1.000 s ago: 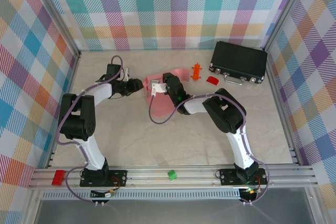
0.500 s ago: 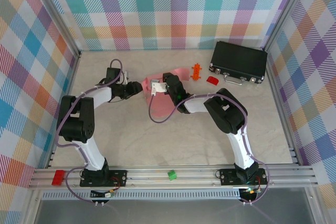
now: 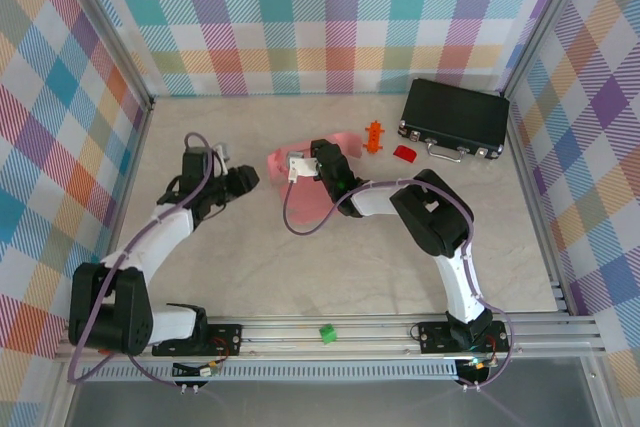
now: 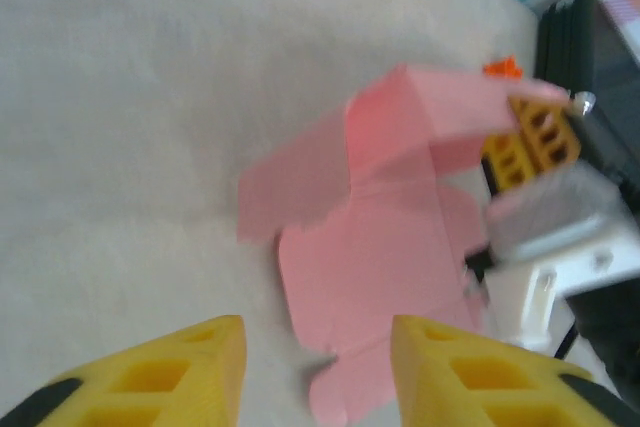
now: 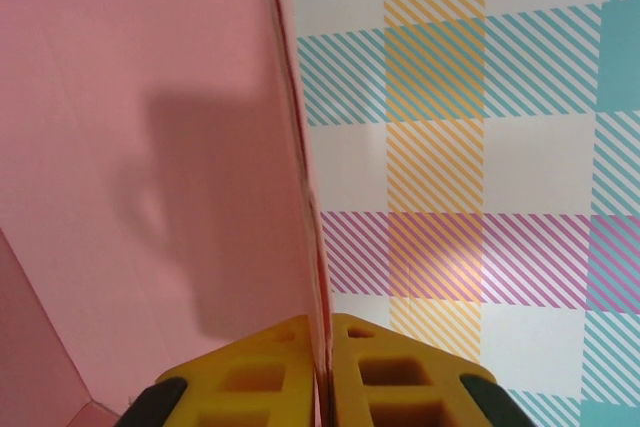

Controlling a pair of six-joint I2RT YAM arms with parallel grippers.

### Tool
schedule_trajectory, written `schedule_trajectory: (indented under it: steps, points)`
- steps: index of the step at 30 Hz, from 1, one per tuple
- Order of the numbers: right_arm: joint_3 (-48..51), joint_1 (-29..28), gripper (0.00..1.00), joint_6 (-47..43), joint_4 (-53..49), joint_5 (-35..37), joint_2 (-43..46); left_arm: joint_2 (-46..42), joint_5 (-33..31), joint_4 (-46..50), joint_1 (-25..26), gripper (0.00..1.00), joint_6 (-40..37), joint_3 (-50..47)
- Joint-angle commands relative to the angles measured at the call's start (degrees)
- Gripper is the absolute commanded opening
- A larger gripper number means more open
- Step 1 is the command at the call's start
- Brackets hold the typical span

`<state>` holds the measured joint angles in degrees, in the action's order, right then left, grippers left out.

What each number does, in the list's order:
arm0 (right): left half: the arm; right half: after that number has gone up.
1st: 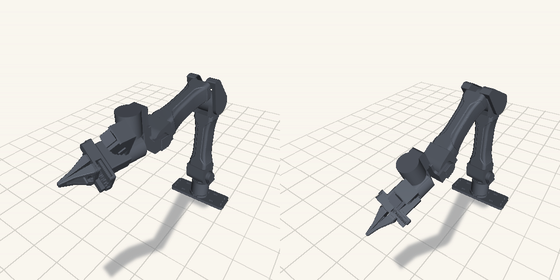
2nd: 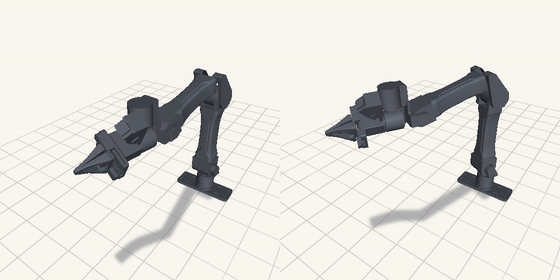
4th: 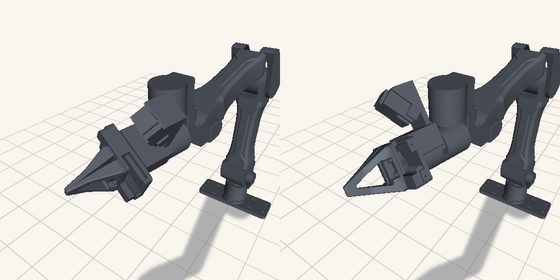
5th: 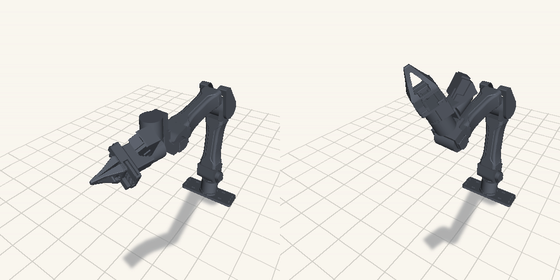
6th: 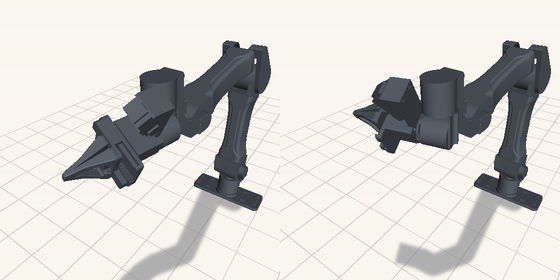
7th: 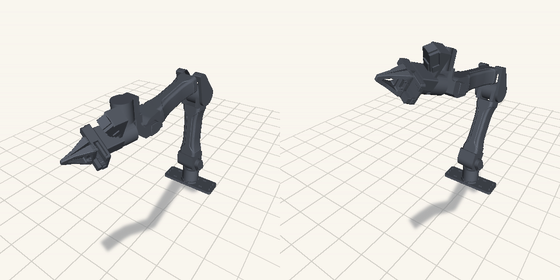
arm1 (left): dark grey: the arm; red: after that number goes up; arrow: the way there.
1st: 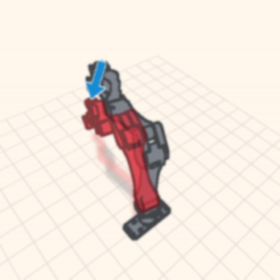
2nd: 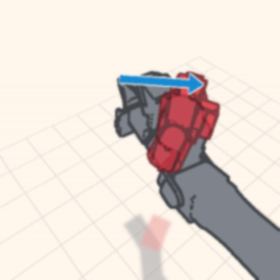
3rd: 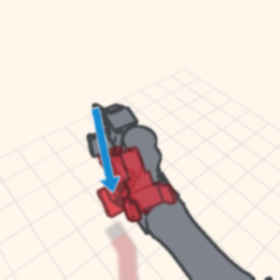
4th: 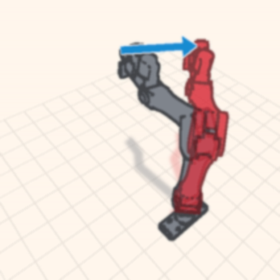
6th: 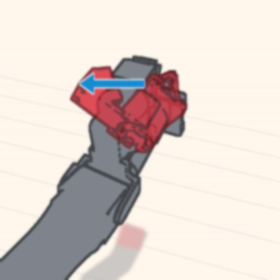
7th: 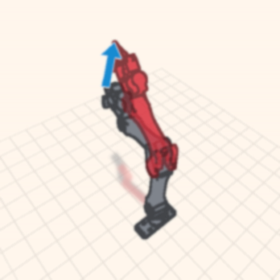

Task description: Fold the paper box

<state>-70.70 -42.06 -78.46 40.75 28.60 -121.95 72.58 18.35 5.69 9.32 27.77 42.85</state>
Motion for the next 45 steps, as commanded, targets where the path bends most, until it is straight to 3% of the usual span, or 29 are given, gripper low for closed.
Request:
schedule_trajectory:
  steps: [1,5,15,24,36,45]
  points:
    - [1.3,0.2,0.12,1.0,-2.1,1.2,2.0,-3.4,0.5,-2.3,3.2,0.28,8.1,-5.9]
    - [1.6,0.2,0.12,0.9,-2.0,1.3,1.6,-4.8,-1.7,-7.1,7.8,0.0,14.1,-10.6]
    - [1.2,0.2,0.12,1.3,-2.1,1.5,1.1,9.6,-0.3,-23.0,14.1,0.0,20.5,-10.4]
    - [0.8,0.2,0.11,1.3,-2.3,1.7,0.8,19.4,1.0,-29.6,14.9,0.0,22.8,-7.1]
    - [0.3,0.2,0.11,1.1,-2.5,2.4,0.5,22.5,2.8,-20.5,16.8,0.0,21.2,-5.9]
    - [2.0,0.2,0.11,-0.3,-1.4,3.1,1.5,21.2,-10.3,1.9,17.0,0.0,10.2,0.1]
